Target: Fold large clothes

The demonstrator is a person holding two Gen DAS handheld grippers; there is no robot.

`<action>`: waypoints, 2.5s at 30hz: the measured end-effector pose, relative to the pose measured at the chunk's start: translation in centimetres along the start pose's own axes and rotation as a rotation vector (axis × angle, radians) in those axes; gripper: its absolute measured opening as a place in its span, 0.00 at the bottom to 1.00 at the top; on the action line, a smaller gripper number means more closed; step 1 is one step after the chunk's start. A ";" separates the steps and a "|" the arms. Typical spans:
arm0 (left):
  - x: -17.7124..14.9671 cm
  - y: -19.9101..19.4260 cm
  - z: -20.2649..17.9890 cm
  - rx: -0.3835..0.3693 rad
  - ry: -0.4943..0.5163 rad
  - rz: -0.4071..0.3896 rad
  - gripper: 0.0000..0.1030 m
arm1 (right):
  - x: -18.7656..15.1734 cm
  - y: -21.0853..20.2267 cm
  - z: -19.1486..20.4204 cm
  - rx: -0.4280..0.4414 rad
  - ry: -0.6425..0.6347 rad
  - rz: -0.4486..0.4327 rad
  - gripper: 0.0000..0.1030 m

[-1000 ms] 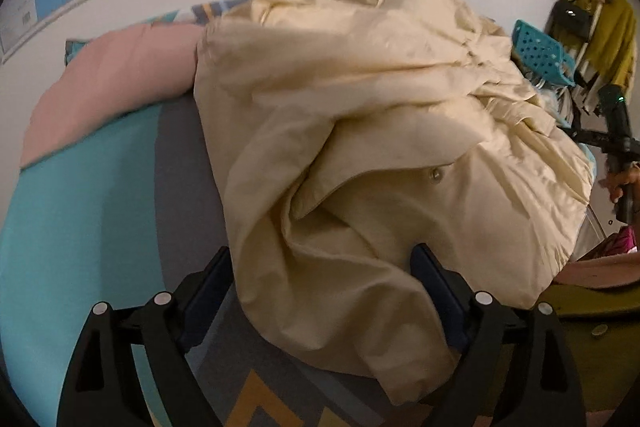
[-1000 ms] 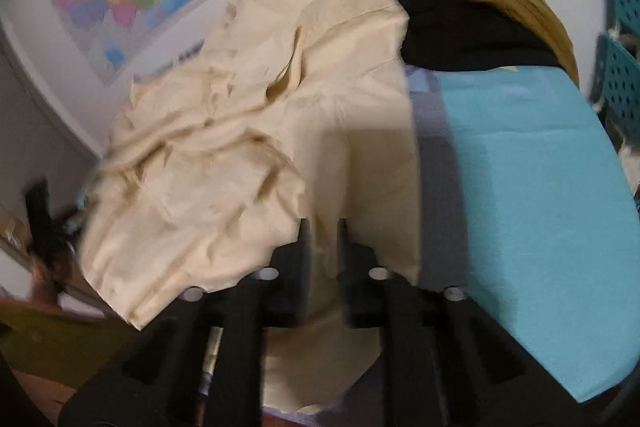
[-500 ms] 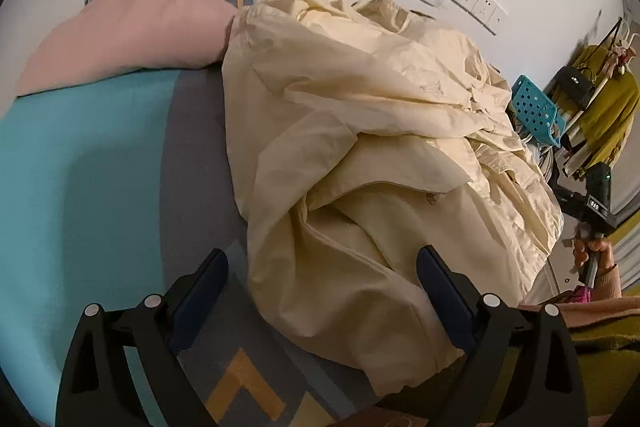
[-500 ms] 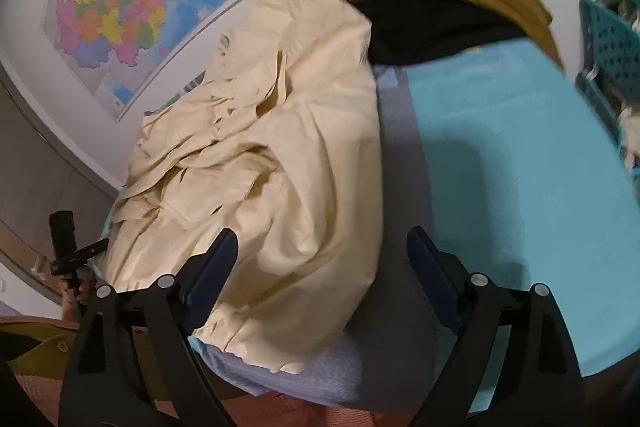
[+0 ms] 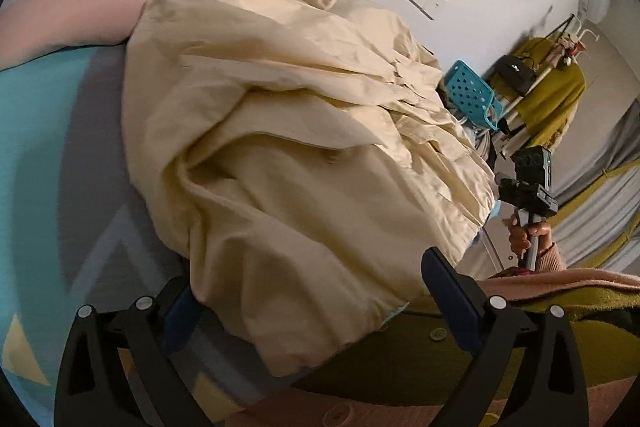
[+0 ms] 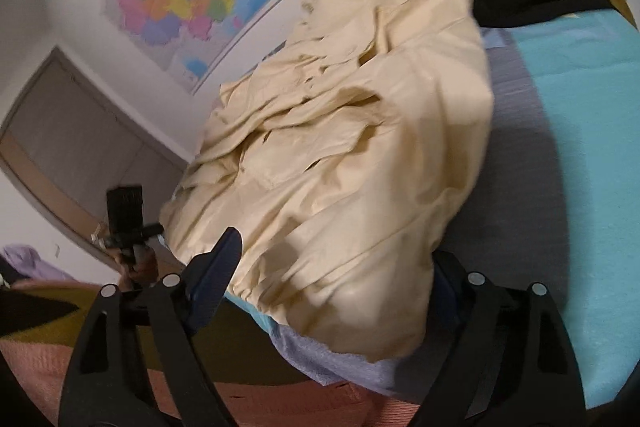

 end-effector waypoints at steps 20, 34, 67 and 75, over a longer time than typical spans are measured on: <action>-0.2 -0.5 0.7 -0.024 -0.116 0.015 0.76 | -0.4 0.5 0.5 0.067 0.014 -0.001 0.62; 1.3 -2.3 -0.2 0.042 -0.175 -0.077 0.18 | 0.9 -2.0 5.6 0.228 -0.030 -0.127 0.17; 10.8 -8.4 -1.4 0.045 -0.069 -0.158 0.18 | 7.8 -5.0 9.7 0.217 -0.025 -0.248 0.16; 14.0 -8.9 -1.1 0.059 -0.066 -0.165 0.18 | 11.6 -4.5 9.7 0.196 -0.022 -0.252 0.16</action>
Point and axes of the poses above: each gripper's, at about its wrist camera, not at the fingertips, and y roughly the way its jaws point, z to its left, x to its top, the point moved 4 cm from there along y, roughly the way its jaws point, and after that the axes turned 1 degree about z, right-handed, at the moved point
